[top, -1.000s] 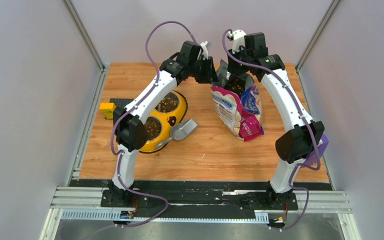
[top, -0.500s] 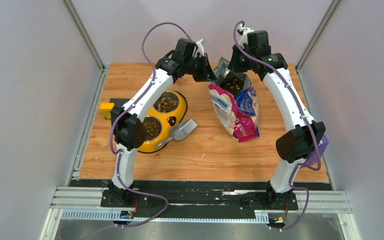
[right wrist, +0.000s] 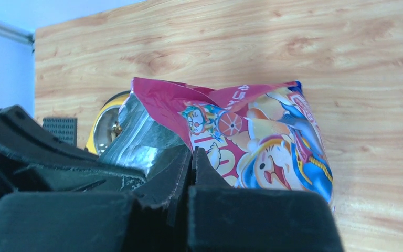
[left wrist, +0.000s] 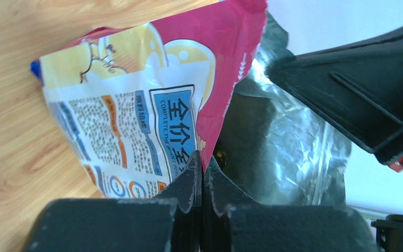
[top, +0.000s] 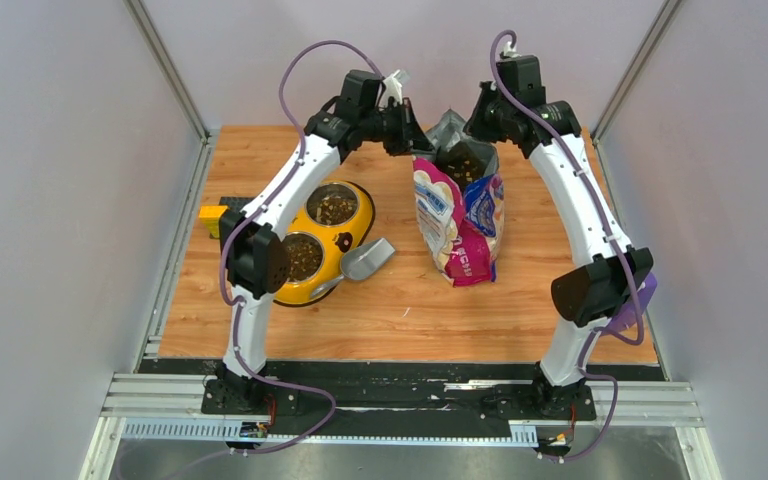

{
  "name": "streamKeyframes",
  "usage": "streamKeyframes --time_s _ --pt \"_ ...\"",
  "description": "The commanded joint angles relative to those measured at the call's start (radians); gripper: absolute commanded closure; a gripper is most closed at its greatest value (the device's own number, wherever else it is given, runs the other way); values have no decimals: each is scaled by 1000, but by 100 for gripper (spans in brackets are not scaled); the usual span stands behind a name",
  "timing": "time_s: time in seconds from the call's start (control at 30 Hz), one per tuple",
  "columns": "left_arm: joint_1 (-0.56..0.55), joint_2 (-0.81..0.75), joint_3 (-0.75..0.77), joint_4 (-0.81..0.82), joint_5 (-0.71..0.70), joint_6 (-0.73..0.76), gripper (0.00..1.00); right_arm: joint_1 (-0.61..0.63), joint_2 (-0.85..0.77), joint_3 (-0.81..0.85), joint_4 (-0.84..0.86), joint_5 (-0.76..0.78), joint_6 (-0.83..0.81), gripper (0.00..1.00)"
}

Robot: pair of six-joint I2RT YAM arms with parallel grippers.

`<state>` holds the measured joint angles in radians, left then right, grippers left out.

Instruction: Serve the pet food

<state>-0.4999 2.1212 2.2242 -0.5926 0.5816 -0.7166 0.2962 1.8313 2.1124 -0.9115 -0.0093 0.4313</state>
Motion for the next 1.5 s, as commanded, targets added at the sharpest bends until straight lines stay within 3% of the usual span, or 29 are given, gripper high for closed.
streamKeyframes --time_s 0.0,0.17,0.27,0.3,0.4,0.47,0.53,0.63,0.8,0.9,0.97,1.03,1.2,1.33,1.47 --pt "-1 -64 101 404 179 42 100 3 -58 19 -31 215 167 100" --pt "-48 -20 135 437 255 41 100 5 -141 -86 -14 356 241 100" --pt "-68 -23 121 399 242 71 100 3 -178 -151 67 316 131 100" --pt "-69 -25 120 376 228 84 100 -1 -175 -149 89 267 69 92" --pt "-71 -28 119 335 193 100 100 -20 -127 -94 94 134 -93 47" --pt "-71 -33 118 315 170 107 100 -28 -89 -64 90 82 -186 36" --pt "-72 -37 116 305 153 109 100 -34 -44 -42 91 48 -261 33" --pt "-72 -38 116 285 140 115 100 -48 12 -5 72 -21 -321 37" --pt "-72 -48 118 235 101 155 98 -76 45 19 30 -111 -378 54" --pt "-71 -47 122 228 94 162 88 -83 53 21 25 -99 -380 75" --pt "-71 -51 127 217 84 174 78 -83 57 26 24 -36 -337 98" --pt "-72 -64 128 194 54 205 70 -86 55 33 22 55 -270 100" --pt "-76 -191 57 182 -77 328 36 -114 11 20 19 197 -21 100" --pt "-115 -319 -63 177 -172 440 26 -119 -42 -35 10 333 127 100" --pt "-234 -414 -214 174 -257 519 22 -117 -88 -68 -3 428 175 100"
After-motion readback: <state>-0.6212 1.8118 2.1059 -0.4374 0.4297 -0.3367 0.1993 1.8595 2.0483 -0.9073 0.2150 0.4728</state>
